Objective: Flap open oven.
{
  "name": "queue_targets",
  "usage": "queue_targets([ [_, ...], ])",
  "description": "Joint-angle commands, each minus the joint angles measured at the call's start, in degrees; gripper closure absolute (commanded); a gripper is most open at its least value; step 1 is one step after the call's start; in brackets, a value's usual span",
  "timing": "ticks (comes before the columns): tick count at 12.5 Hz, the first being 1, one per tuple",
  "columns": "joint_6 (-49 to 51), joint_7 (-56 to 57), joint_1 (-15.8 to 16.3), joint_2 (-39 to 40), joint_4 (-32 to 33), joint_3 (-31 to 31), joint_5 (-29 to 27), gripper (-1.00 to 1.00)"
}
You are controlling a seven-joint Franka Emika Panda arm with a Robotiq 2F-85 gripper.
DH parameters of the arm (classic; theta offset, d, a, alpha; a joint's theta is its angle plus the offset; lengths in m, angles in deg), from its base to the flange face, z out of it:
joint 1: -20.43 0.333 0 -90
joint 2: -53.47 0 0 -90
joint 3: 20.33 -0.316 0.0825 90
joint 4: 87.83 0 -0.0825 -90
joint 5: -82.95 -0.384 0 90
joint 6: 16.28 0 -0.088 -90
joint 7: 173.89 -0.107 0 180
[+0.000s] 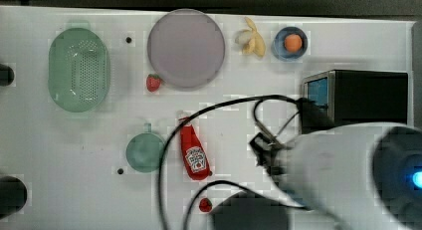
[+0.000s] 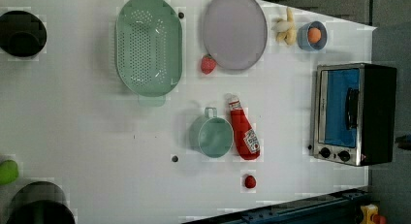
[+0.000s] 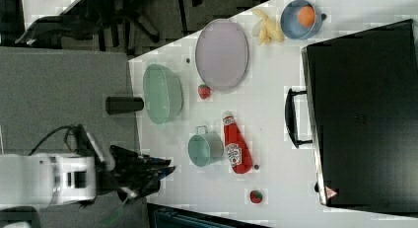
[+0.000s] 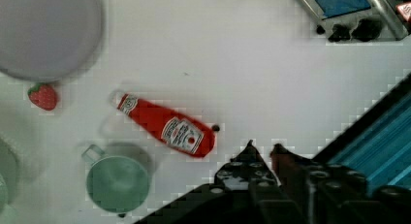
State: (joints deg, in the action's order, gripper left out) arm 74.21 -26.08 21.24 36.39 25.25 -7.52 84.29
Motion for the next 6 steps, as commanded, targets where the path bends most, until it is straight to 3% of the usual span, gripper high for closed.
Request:
queue_targets([
  [1, -3.8, 20.5, -1.0, 2.8, 0.9, 3.1, 0.4, 0.65],
  [6, -16.4, 45.7, -1.6, 9.8, 2.2, 9.8, 1.9, 0.65],
])
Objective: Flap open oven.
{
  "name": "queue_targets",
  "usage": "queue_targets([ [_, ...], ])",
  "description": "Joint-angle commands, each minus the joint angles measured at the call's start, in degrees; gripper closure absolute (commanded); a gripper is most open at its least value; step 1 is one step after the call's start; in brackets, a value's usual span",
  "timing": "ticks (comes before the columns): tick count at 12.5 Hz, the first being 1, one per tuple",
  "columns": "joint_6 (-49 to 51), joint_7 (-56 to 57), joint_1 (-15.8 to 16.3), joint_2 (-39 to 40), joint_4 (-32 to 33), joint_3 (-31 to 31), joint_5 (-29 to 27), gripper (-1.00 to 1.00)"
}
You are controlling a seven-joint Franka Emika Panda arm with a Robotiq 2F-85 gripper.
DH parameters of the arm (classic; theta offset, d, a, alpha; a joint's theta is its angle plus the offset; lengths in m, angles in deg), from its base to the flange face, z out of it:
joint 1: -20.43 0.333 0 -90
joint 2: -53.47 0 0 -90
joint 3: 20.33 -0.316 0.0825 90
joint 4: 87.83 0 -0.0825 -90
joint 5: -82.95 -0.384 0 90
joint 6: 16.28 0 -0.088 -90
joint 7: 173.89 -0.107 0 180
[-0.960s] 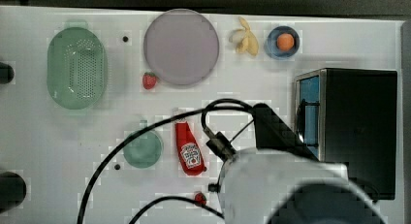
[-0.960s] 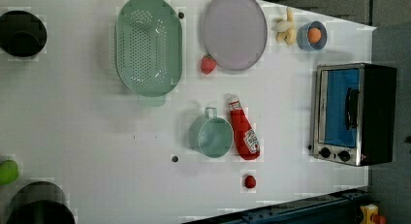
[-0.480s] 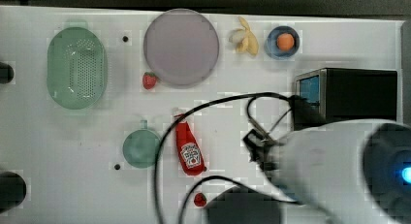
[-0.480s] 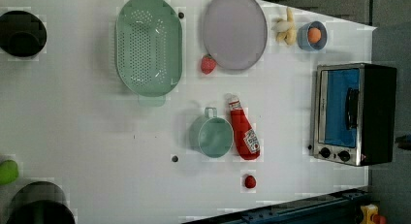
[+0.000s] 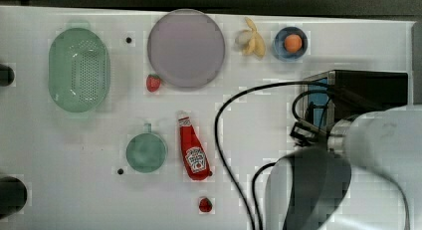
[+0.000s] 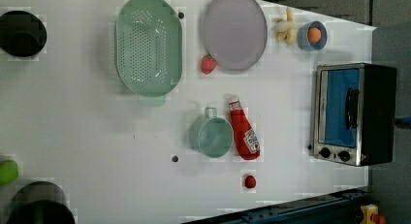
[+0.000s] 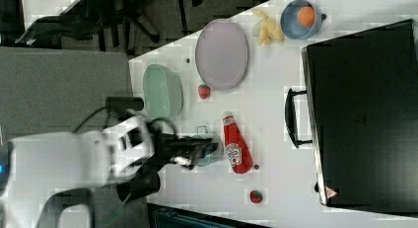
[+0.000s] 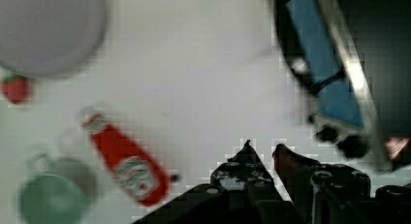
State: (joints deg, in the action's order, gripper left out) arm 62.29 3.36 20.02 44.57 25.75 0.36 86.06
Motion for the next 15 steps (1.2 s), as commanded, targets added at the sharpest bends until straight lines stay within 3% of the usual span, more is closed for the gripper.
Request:
queue_targets([
  [1, -7.9, 19.9, -0.4, 3.3, 2.2, 3.2, 0.3, 0.65],
  [4, -16.9, 27.0, -0.5, 7.8, 4.3, 5.8, 0.7, 0.65],
  [15, -40.9, 27.2, -0.7, 17.7, 15.3, 7.4, 0.7, 0.65],
])
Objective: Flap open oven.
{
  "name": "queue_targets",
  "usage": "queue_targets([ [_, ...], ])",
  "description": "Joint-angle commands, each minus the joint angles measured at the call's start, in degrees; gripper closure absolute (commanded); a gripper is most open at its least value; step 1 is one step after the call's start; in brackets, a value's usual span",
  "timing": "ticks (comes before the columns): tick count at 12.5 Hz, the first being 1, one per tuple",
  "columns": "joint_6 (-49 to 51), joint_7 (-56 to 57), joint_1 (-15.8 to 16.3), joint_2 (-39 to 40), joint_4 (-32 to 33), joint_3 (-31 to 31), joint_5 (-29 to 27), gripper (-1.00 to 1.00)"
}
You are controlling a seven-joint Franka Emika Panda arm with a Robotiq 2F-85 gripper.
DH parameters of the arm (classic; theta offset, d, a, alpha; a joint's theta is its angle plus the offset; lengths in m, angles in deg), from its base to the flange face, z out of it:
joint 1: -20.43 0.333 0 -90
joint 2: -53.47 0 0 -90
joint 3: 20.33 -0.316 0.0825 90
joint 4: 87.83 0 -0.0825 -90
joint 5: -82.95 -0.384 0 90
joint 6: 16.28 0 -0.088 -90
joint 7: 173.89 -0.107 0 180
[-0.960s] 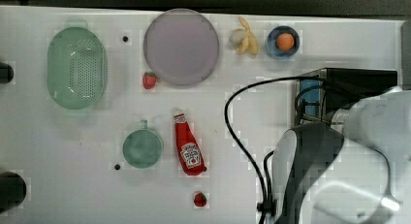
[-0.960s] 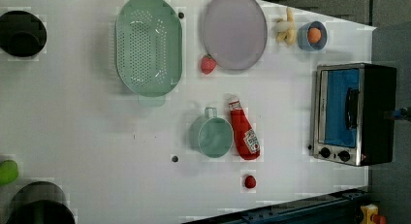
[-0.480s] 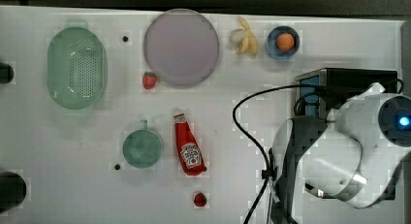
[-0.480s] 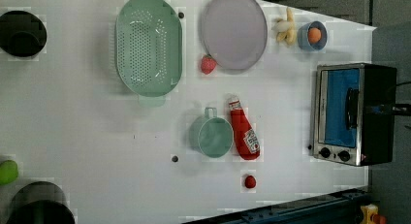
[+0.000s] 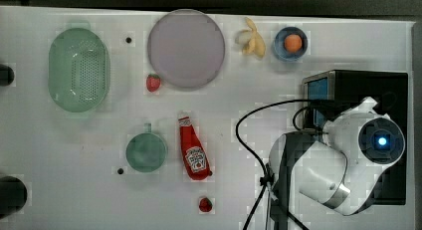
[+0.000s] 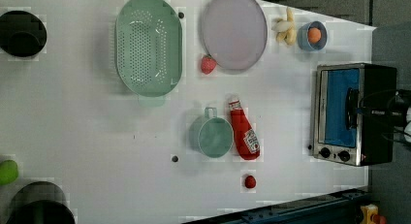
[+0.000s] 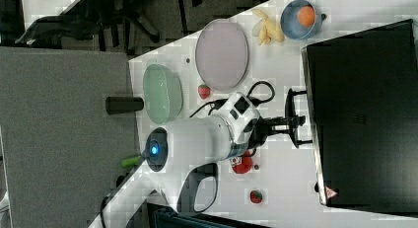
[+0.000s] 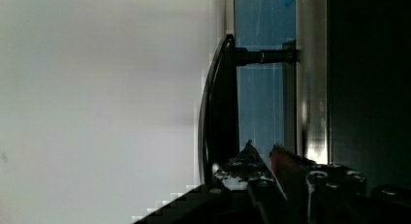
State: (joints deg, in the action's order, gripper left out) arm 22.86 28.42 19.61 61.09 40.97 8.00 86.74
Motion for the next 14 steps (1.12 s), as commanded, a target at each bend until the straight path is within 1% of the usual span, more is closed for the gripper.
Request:
queue_targets([
  [1, -2.0, 2.0, 0.0, 1.8, 0.1, -0.6, 0.1, 0.65],
  [3, -2.0, 1.4, 0.9, 2.6, 0.1, -1.1, 1.2, 0.65],
  [4, -2.0, 0.1, 1.7, 2.8, 0.2, -1.3, 2.9, 0.65],
  [6, -2.0, -5.9, 3.1, 3.6, 0.5, -2.2, 8.2, 0.65],
  [10, -1.7, -22.7, 6.2, 6.7, 0.9, -5.0, 20.6, 0.65],
  [12, -0.7, -30.3, 8.1, 8.7, 0.9, -6.3, 26.6, 0.65],
  [14, 1.5, -38.3, 10.4, 10.8, 0.9, -7.5, 31.4, 0.65],
])
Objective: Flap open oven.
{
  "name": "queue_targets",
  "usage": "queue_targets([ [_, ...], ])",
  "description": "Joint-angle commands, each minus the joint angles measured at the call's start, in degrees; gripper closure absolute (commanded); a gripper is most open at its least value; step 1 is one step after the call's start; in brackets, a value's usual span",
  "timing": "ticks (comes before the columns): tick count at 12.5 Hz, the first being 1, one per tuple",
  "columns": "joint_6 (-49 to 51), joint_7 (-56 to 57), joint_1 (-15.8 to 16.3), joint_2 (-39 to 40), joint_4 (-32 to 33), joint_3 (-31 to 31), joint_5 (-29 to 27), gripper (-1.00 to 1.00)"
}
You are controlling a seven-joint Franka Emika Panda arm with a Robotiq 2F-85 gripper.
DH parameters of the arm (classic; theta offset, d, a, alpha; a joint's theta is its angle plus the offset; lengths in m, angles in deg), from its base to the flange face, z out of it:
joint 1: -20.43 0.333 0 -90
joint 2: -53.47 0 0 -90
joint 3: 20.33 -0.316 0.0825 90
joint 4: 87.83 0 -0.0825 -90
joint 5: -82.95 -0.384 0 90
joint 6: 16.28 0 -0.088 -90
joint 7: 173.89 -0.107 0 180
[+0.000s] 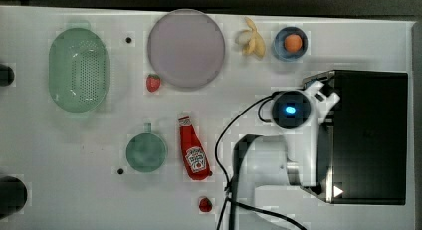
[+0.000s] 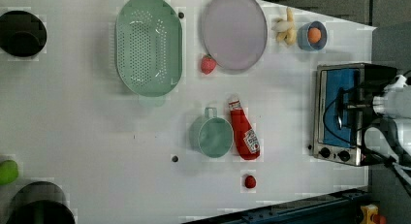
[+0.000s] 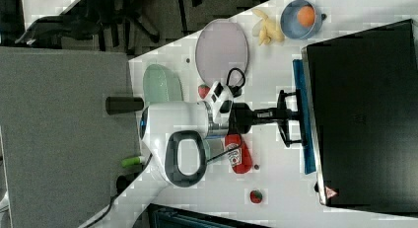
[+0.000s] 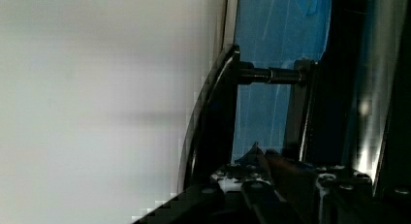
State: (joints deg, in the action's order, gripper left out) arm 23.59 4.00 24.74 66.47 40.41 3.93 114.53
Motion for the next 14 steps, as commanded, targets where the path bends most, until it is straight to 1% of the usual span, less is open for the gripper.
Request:
queue_targets([
  [1, 2.5, -18.8, 6.5, 6.5, 1.3, -3.9, 5.5, 0.65],
  [5, 9.0, -37.2, 12.4, 11.6, 0.1, -5.3, 13.9, 0.65],
  [7, 10.7, -44.0, 15.2, 15.5, -1.6, -5.5, 18.1, 0.65],
  [11, 13.4, -47.1, 19.7, 24.7, -7.5, -5.7, 21.8, 0.65],
  [14, 16.9, -49.7, 21.9, 30.8, -12.0, -5.5, 22.1, 0.65],
])
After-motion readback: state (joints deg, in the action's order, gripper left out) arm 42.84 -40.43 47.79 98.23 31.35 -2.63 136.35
